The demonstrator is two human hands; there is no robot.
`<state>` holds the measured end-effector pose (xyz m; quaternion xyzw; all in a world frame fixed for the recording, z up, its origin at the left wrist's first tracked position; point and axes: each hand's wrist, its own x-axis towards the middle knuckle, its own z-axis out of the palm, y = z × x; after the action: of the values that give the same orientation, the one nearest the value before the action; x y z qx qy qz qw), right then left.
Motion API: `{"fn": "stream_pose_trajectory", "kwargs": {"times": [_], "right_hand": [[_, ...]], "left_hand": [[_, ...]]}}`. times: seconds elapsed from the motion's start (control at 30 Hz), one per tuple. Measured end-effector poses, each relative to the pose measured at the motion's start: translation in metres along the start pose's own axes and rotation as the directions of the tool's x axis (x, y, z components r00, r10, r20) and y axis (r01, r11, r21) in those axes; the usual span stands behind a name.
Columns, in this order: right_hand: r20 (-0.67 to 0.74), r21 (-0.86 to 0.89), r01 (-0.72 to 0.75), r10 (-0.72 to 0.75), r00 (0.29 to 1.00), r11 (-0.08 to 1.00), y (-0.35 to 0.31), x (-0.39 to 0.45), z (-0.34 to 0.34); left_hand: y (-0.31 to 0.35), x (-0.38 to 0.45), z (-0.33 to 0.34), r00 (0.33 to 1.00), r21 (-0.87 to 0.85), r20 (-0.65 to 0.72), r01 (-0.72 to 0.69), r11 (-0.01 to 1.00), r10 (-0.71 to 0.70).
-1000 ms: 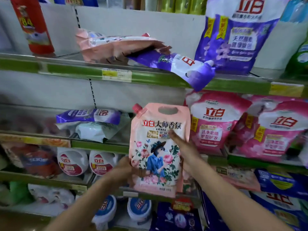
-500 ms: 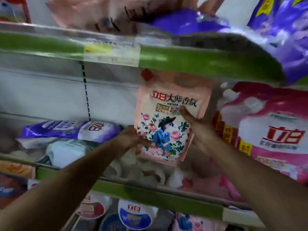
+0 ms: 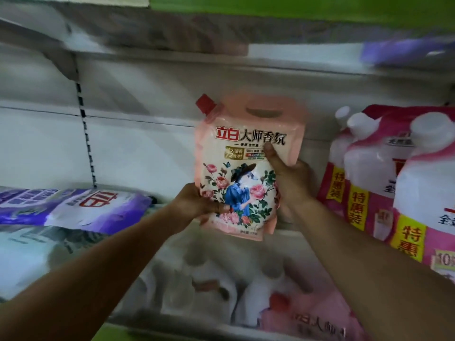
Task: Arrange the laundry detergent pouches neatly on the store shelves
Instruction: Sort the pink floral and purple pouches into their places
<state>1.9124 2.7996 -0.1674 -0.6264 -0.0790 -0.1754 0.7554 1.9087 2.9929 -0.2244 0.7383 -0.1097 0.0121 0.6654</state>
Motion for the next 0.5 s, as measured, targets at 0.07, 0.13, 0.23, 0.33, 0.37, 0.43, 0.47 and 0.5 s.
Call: {"fn": "stream_pose_trajectory", "kwargs": {"times": [0.07, 0.13, 0.23, 0.33, 0.37, 0.43, 0.47, 0.5], "right_hand": [[-0.025, 0.014, 0.007, -0.007, 1.0, 1.0, 0.004, 0.004, 0.002], [-0.069, 0.022, -0.009, 0.01, 0.998, 1.0, 0.011, 0.002, 0.003], [-0.126, -0.051, -0.07, 0.063, 0.99, 0.996, 0.027, -0.015, 0.001], [-0.052, -0.059, -0.118, 0.115, 0.992, 0.991, 0.045, -0.036, -0.006], [-0.019, -0.062, -0.129, 0.128, 0.992, 0.99, 0.049, -0.042, -0.006], [0.054, -0.044, -0.134, 0.137, 0.989, 0.99, 0.056, -0.046, -0.007], [0.086, -0.051, -0.118, 0.122, 0.989, 0.992, 0.058, -0.047, -0.008], [0.117, -0.057, -0.101, 0.107, 0.987, 0.993, 0.058, -0.047, -0.01]], "left_hand": [[-0.001, 0.003, 0.0, 1.0, -0.005, -0.017, 0.001, 1.0, -0.001], [0.0, 0.002, 0.0, 1.0, -0.01, -0.03, 0.008, 1.0, -0.008], [0.008, -0.007, 0.001, 0.998, 0.038, -0.055, 0.019, 0.999, -0.017], [0.019, -0.016, 0.0, 0.999, -0.016, -0.048, 0.014, 1.0, -0.015], [0.025, -0.017, 0.0, 0.998, -0.074, -0.058, 0.012, 0.997, -0.016], [0.038, -0.016, 0.0, 0.994, -0.192, -0.1, 0.025, 0.981, -0.045], [0.045, -0.015, 0.001, 0.991, -0.221, -0.121, 0.034, 0.975, -0.062], [0.05, -0.014, 0.002, 0.986, -0.23, -0.146, 0.044, 0.972, -0.08]]}}
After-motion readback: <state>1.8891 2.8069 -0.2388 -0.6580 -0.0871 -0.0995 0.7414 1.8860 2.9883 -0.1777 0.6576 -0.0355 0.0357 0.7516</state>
